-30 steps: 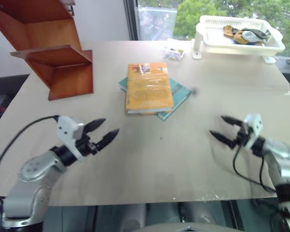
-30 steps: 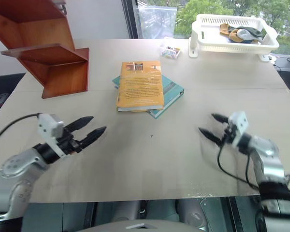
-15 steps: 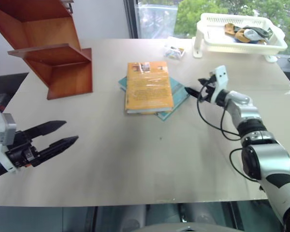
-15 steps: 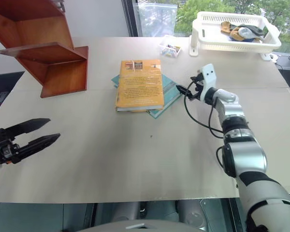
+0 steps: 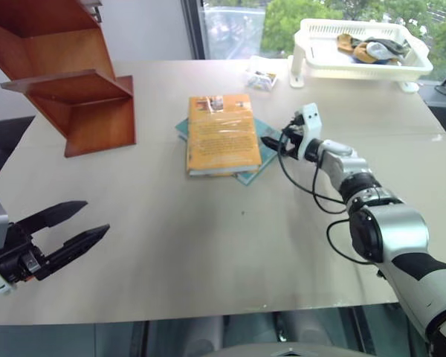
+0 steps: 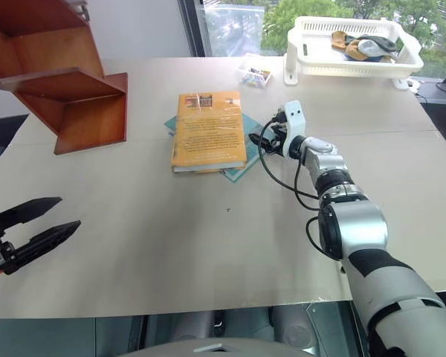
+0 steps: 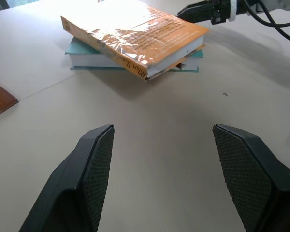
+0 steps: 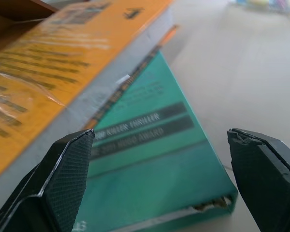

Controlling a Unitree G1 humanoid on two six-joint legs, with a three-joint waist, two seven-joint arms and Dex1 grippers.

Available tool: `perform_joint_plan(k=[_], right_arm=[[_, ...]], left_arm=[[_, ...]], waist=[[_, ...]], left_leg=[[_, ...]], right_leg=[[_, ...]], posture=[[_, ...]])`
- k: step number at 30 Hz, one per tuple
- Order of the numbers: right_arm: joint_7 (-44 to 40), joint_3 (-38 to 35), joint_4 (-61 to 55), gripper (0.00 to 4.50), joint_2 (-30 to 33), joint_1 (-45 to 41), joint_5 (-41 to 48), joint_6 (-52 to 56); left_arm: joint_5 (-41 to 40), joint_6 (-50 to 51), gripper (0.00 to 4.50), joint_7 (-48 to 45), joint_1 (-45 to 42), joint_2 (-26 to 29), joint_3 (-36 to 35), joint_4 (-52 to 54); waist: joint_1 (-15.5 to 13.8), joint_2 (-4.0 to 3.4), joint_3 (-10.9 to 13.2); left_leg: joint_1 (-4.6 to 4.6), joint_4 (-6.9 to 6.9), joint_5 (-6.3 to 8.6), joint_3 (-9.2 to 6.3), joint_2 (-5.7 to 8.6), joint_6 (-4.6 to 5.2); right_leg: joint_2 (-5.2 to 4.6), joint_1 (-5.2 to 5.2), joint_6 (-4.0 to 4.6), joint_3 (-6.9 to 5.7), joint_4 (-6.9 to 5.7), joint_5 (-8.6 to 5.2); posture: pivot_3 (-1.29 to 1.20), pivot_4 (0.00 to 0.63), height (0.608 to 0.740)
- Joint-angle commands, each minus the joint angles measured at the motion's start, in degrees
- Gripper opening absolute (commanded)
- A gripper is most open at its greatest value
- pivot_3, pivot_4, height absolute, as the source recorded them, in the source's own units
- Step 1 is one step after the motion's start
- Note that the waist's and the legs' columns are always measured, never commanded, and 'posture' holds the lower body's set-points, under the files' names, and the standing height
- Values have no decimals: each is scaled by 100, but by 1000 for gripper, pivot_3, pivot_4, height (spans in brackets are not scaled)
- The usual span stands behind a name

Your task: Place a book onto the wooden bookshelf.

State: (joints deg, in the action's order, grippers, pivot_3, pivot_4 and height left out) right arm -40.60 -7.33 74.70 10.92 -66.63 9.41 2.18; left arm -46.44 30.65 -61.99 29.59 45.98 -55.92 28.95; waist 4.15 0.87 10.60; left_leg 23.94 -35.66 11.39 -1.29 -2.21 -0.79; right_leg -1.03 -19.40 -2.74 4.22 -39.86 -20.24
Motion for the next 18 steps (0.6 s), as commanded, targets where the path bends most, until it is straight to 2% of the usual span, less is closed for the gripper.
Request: perform_joint_plan(k=[1,7,18], right_arm=[[70,-100,-45,4500,3,-164,-64,-121],[-149,74,-26,4500,-24,-94,-403,-238],[-1736,502,-88,4500,98,229,-827,-509]], left_arm=[[-71,-32,3426,132,55,-35,-211,275],[-86,-39,3426,233,1,-33,-114,312],[61,-96,3426,283,-76,23,65,246]], waist=[[-6,0,0],[3,0,0],[102,3,-2]], left_leg=[[0,3,-1,-1,0,-1],[0,17,-1,12,0,-2],[-1,24,-1,26,-3,-2]], right_leg=[[0,-2,0,0,0,0],[2,-11,0,13,2,0],[3,-18,0,24,1,0]], posture=[[0,150,740],[0,150,740],[0,150,740]])
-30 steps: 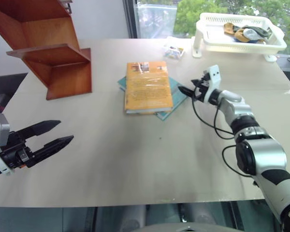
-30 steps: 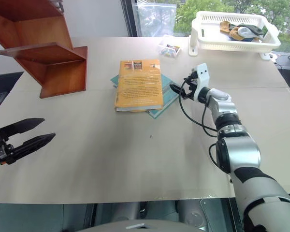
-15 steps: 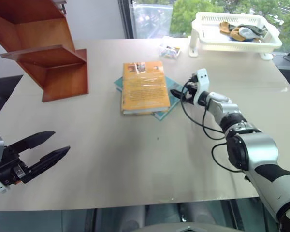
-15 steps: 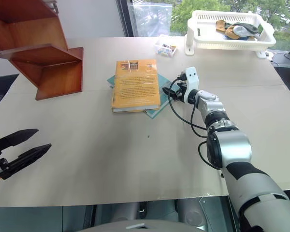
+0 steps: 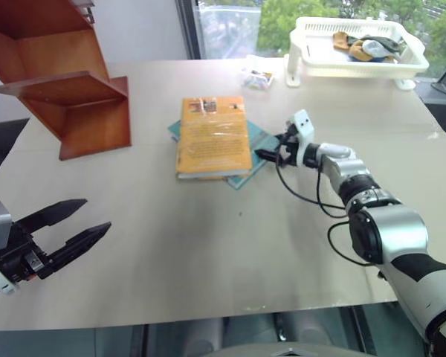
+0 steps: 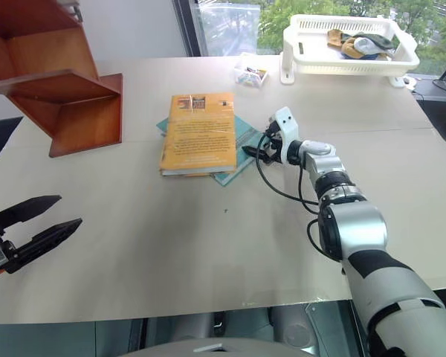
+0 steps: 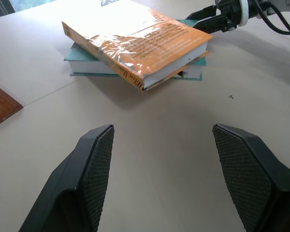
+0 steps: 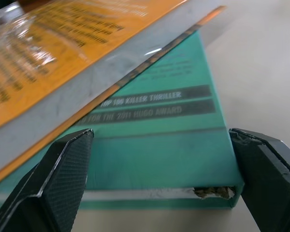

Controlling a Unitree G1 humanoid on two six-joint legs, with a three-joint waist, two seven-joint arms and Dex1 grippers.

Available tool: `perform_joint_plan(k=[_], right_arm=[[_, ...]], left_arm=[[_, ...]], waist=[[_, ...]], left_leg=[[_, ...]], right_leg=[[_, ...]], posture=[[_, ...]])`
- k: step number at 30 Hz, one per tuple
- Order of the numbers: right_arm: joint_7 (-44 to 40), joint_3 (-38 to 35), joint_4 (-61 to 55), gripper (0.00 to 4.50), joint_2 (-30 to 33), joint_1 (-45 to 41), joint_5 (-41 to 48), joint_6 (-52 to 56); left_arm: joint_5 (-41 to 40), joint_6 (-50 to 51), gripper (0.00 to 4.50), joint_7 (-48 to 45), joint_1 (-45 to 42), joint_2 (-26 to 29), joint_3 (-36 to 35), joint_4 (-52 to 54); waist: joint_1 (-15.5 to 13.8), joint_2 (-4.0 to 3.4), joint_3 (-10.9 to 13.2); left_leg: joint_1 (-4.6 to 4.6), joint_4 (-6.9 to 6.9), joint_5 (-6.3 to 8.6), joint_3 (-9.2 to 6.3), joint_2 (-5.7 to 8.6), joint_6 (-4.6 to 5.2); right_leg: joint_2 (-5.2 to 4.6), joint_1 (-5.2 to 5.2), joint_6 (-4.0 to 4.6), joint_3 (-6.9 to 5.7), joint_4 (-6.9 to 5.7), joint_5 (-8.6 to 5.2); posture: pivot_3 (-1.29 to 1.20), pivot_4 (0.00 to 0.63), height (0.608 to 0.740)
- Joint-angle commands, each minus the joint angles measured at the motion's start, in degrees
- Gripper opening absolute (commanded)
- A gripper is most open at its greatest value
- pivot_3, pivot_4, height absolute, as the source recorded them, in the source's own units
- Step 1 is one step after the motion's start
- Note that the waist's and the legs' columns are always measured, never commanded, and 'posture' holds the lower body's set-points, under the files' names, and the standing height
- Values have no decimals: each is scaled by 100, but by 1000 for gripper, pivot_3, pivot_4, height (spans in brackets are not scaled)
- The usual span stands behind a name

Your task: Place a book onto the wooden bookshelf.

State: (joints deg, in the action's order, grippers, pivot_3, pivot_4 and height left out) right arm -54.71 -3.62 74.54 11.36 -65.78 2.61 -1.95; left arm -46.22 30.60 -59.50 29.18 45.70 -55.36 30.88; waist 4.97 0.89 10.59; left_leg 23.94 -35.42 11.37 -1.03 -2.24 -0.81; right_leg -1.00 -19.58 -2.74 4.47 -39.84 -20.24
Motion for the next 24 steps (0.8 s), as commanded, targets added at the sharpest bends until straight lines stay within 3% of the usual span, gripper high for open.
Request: perform_joint_plan(k=[1,16,24], right_arm=[[-400,161,-77,4500,76,168,-173,-121],[-1363,496,-497,4500,356,513,-352,-750],[-2356,483,-1342,4500,576,910,1,-441]], left_arm=[[55,-95,3426,36,-47,58,27,49],[275,-211,3426,16,-142,27,287,-14],[335,-245,3426,5,-137,1,343,-4]], waist=[[29,1,-1],[51,4,-3],[42,5,-2]], left_leg=[[0,0,0,0,0,0],[-3,0,0,2,-1,0],[-2,1,0,5,-2,0]], right_leg=[[0,0,0,0,0,0],[-1,2,0,2,0,0],[-1,1,-1,6,1,0]], posture=[[0,150,740],[0,150,740],[0,150,740]])
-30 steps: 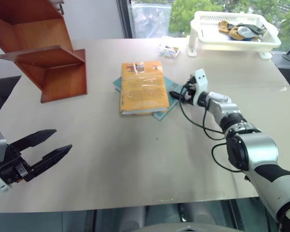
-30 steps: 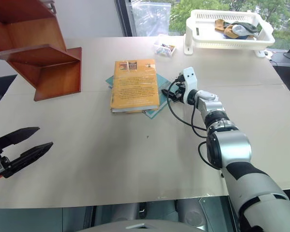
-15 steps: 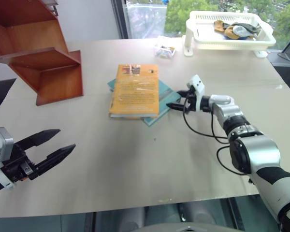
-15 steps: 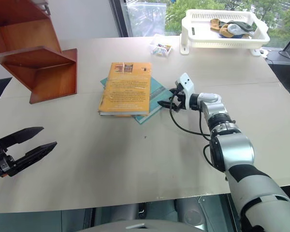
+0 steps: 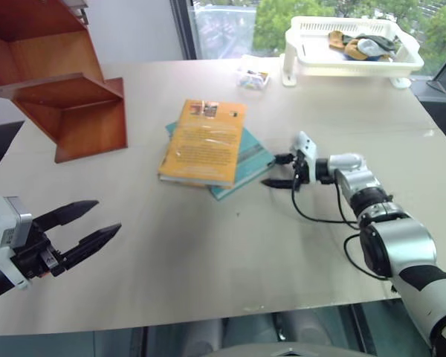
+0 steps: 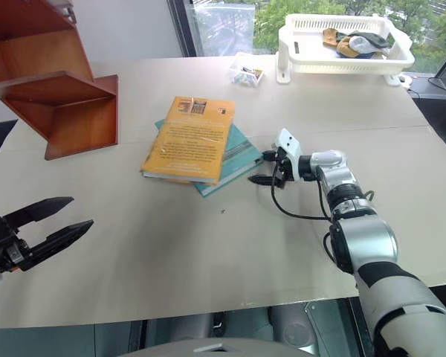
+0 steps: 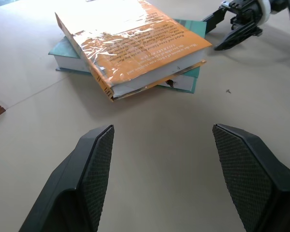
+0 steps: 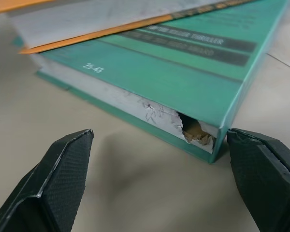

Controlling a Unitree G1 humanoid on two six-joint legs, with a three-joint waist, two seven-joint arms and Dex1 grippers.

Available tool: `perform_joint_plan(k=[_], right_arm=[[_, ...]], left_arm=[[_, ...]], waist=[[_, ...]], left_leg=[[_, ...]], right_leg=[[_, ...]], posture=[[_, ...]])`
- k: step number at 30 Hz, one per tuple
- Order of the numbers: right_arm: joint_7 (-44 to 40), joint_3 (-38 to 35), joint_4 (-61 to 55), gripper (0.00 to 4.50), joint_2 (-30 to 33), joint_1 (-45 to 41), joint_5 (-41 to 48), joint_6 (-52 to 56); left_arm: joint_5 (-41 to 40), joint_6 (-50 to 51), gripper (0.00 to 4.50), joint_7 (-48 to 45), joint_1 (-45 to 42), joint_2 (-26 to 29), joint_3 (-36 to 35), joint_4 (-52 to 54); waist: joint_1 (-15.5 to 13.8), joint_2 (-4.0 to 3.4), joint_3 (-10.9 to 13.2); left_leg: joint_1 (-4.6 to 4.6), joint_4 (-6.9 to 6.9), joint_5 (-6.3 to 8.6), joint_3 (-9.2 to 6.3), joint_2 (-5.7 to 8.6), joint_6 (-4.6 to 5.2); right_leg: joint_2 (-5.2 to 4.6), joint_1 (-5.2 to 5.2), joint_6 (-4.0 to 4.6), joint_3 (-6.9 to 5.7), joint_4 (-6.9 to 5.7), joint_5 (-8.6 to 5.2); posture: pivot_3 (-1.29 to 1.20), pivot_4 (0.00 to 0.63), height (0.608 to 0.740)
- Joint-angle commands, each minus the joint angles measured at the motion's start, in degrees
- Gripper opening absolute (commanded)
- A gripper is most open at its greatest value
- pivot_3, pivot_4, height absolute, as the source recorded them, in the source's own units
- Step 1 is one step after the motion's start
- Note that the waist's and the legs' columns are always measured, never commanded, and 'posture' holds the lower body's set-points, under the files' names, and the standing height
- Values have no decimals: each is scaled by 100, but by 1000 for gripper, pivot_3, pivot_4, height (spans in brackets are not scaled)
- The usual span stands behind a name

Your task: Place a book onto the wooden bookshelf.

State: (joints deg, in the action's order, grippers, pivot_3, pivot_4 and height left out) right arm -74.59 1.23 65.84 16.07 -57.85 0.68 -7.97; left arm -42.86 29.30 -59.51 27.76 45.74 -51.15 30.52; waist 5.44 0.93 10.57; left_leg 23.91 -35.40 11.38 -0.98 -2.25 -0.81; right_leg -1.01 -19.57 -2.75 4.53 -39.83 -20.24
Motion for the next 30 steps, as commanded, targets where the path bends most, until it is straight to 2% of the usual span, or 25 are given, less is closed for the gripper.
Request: perform_joint_plan(k=[1,6,10,17,21,30], right_arm=[[-568,14,-791,4500,167,273,287,323],[-1093,135,-2763,4500,435,1142,803,1468],[-662,181,-3771,4500,581,1601,905,2043],[1036,154,-2414,4500,420,940,375,1284],[1311,287,-2033,4500,240,705,242,885],[1429,198,-1878,4500,166,807,356,673]], left_arm=[[7,-121,3426,1,10,-8,-75,29],[24,-143,3426,-23,59,-28,-85,30],[23,-142,3426,-16,82,-53,-59,58],[75,-175,3426,-19,-60,32,86,-51],[114,-196,3426,-40,-173,89,157,-131],[150,-195,3426,-68,-211,102,186,-160]], waist=[[-10,0,0],[-40,0,0],[-34,0,1],[-26,2,0],[-20,3,0],[-23,3,1]], left_leg=[[0,0,0,0,0,0],[3,1,0,-3,-1,0],[3,1,0,-3,-4,0],[-1,-1,-2,2,3,-3],[2,2,-2,0,0,-3],[11,4,-3,0,0,-3]], right_leg=[[0,0,0,0,0,0],[-3,0,0,-3,2,0],[-6,-3,0,-1,-1,0],[-1,-2,-1,2,-1,0],[5,-5,0,2,1,0],[1,-14,0,1,0,0]], posture=[[0,150,740],[0,150,740],[0,150,740],[0,150,740],[0,150,740],[0,150,740]])
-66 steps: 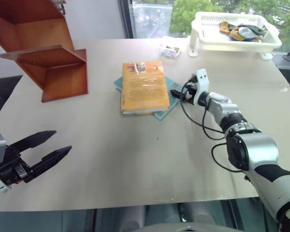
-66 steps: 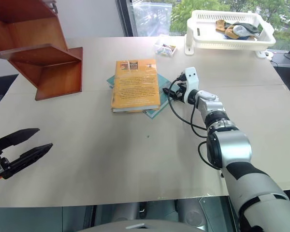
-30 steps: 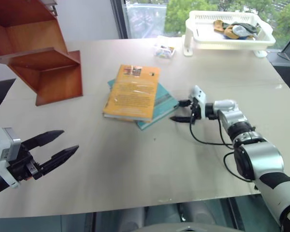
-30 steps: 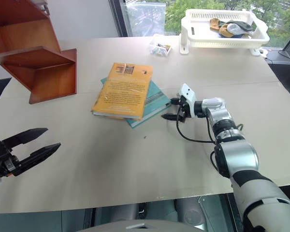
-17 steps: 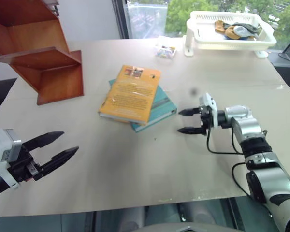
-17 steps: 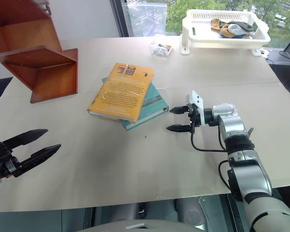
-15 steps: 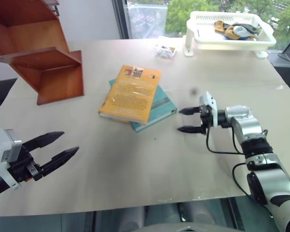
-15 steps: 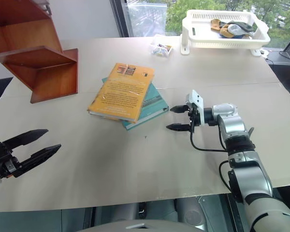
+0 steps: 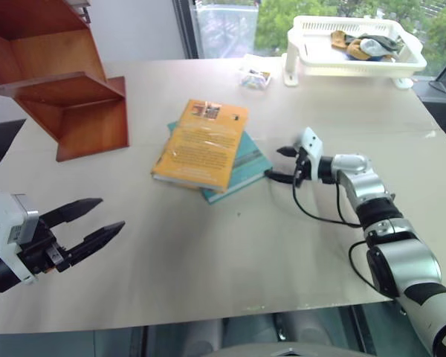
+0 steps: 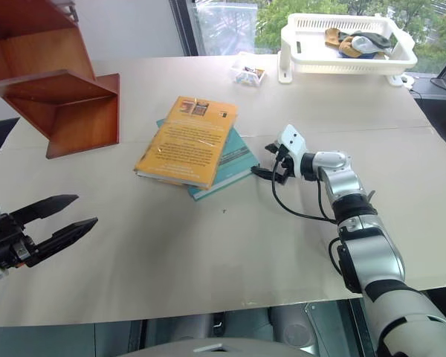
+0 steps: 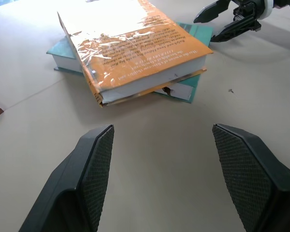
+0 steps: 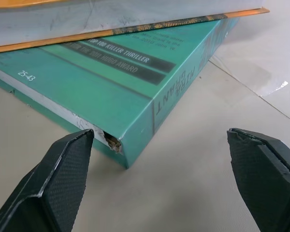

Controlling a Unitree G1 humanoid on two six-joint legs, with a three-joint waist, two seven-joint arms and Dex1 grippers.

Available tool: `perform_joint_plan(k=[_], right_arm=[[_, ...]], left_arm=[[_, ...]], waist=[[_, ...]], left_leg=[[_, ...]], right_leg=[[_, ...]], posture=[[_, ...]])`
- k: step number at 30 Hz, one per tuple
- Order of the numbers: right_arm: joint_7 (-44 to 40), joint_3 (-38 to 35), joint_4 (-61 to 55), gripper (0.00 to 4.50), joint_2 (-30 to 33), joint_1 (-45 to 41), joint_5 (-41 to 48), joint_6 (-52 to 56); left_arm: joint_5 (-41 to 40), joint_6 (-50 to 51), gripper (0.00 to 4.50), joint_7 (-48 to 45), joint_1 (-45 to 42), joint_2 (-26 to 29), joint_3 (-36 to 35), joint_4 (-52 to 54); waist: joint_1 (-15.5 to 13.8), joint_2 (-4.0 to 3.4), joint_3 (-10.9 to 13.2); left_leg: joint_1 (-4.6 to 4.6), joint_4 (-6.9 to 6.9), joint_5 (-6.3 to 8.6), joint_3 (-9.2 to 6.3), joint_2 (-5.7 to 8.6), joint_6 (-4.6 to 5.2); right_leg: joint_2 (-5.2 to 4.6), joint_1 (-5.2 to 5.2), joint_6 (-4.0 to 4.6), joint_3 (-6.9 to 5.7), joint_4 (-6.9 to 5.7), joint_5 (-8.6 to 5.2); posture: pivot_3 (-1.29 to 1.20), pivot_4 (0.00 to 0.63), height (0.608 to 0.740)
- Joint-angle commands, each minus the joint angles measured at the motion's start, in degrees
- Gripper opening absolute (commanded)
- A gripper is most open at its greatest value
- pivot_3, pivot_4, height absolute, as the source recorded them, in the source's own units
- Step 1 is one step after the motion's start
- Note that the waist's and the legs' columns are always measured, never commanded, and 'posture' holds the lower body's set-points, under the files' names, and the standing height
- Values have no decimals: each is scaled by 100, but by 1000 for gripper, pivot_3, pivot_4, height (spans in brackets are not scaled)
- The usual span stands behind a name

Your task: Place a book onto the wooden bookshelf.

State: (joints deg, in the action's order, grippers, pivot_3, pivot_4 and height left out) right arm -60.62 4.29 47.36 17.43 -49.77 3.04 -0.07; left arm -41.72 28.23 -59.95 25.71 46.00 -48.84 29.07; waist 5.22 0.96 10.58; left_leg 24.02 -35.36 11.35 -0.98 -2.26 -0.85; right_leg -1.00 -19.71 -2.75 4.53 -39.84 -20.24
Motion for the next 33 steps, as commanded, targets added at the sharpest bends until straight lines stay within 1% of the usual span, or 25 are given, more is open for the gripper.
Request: perform_joint_plan(k=[1,3,4,5,7,12,13,21,24,28,31,33], right_arm=[[28,-123,-27,4500,39,6,137,-125],[10,-139,-24,4500,72,32,157,-161],[5,-142,-20,3978,91,48,161,-183],[8,-147,-13,3643,105,59,162,-202],[32,-170,18,2766,106,48,183,-188],[99,-173,22,164,76,36,229,-150],[105,-166,11,67,72,46,234,-147],[26,-146,-119,67,220,197,249,-96],[-127,-142,-408,67,337,349,324,59],[-274,-136,-1105,67,563,705,450,478],[-109,-187,-1464,67,579,846,538,724],[102,-270,-1639,67,476,869,664,983]], left_arm=[[42,-89,3426,-25,-15,84,-35,-20],[44,-85,3426,-18,-50,105,-9,-25],[44,-83,3478,-17,-70,117,4,-31],[53,-88,3478,-20,-88,131,18,-44],[62,-86,3478,-17,-131,162,47,-73],[86,-80,3478,-19,-205,192,98,-107],[90,-83,3478,-24,-213,195,103,-112],[116,-84,3478,-26,-206,159,108,-73],[118,-90,3478,-15,-178,137,104,-45],[115,-103,3478,-15,-114,104,85,-21],[125,-126,3478,-19,-84,88,104,-28],[117,-120,3478,-6,-104,97,137,-31]], waist=[[0,0,0],[0,0,0],[0,0,0],[-1,0,0],[-1,0,0],[6,0,0],[6,0,0],[-4,0,0],[-13,0,0],[-32,0,0],[-22,0,0],[-20,0,0]], left_leg=[[-1,0,0,0,0,0],[-2,0,0,0,0,0],[-2,-1,0,0,0,0],[-1,-1,0,0,0,0],[-2,0,0,0,0,0],[-2,0,0,1,0,0],[-2,0,0,1,0,0],[-2,0,0,0,0,0],[-2,0,0,0,0,0],[-1,0,0,0,0,0],[-2,0,0,2,-1,0],[-3,-1,0,1,-2,0]], right_leg=[[0,0,0,0,-1,0],[0,0,0,0,-2,0],[0,0,0,0,-2,0],[0,0,0,0,-1,0],[1,0,0,0,-1,0],[1,0,0,1,-1,0],[1,0,0,1,-1,0],[0,1,0,0,-1,0],[0,1,0,0,-1,0],[0,1,0,0,0,0],[0,0,0,2,-1,0],[1,0,0,2,-3,0]], posture=[[0,150,740],[0,150,740],[0,150,740],[0,150,740],[0,150,740],[0,150,740],[0,150,740],[0,150,740],[0,150,740],[0,150,740],[0,150,740],[0,150,740]])
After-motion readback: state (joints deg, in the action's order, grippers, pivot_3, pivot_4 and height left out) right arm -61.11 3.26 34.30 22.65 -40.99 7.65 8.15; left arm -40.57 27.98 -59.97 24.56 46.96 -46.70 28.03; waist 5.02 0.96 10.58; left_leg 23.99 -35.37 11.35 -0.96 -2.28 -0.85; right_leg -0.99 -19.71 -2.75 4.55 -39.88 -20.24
